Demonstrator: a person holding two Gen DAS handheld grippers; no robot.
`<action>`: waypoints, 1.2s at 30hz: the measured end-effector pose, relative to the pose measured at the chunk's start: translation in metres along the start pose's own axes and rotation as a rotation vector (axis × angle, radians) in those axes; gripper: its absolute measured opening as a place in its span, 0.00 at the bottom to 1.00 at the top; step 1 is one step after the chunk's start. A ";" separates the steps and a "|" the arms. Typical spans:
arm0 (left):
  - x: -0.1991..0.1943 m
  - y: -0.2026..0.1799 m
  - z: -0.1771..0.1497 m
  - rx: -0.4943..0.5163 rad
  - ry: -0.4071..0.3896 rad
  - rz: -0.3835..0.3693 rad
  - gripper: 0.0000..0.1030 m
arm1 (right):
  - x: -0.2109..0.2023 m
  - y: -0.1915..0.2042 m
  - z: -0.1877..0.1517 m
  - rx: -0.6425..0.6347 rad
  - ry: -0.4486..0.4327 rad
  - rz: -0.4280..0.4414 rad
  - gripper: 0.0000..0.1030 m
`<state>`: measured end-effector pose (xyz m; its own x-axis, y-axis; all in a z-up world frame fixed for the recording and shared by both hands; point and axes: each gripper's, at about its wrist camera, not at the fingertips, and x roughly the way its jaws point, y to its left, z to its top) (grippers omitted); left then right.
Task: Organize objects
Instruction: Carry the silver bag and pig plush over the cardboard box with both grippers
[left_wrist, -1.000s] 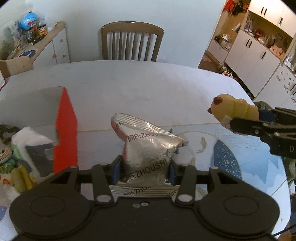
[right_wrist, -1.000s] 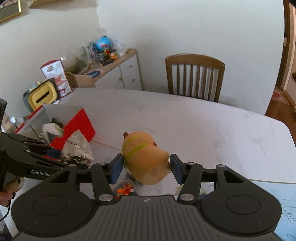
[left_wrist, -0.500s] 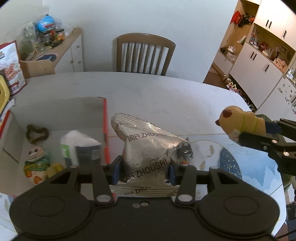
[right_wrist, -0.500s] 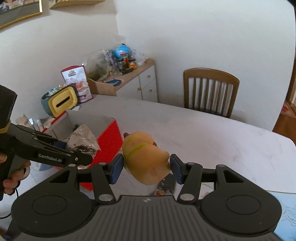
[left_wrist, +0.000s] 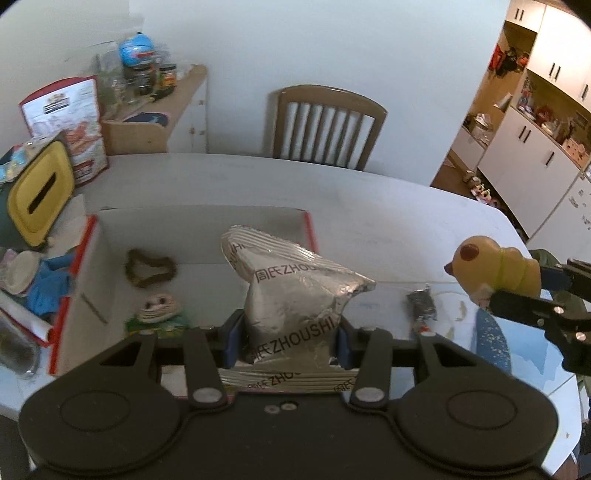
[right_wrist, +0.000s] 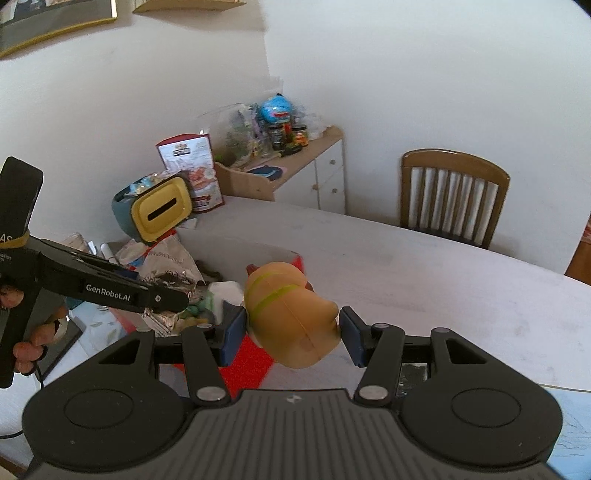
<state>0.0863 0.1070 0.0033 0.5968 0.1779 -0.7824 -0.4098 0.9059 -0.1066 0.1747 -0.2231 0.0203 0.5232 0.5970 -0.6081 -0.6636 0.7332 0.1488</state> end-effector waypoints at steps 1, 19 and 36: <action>-0.001 0.007 0.000 -0.004 0.001 0.004 0.45 | 0.004 0.005 0.001 -0.001 0.001 0.003 0.53; 0.014 0.105 0.007 -0.056 0.017 0.054 0.45 | 0.076 0.094 0.010 -0.016 0.064 0.031 0.53; 0.059 0.135 0.027 -0.018 0.053 0.055 0.45 | 0.169 0.146 0.000 -0.034 0.174 0.016 0.53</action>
<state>0.0846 0.2501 -0.0411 0.5360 0.2061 -0.8187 -0.4537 0.8881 -0.0735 0.1662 -0.0148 -0.0603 0.4141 0.5413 -0.7318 -0.6905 0.7106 0.1349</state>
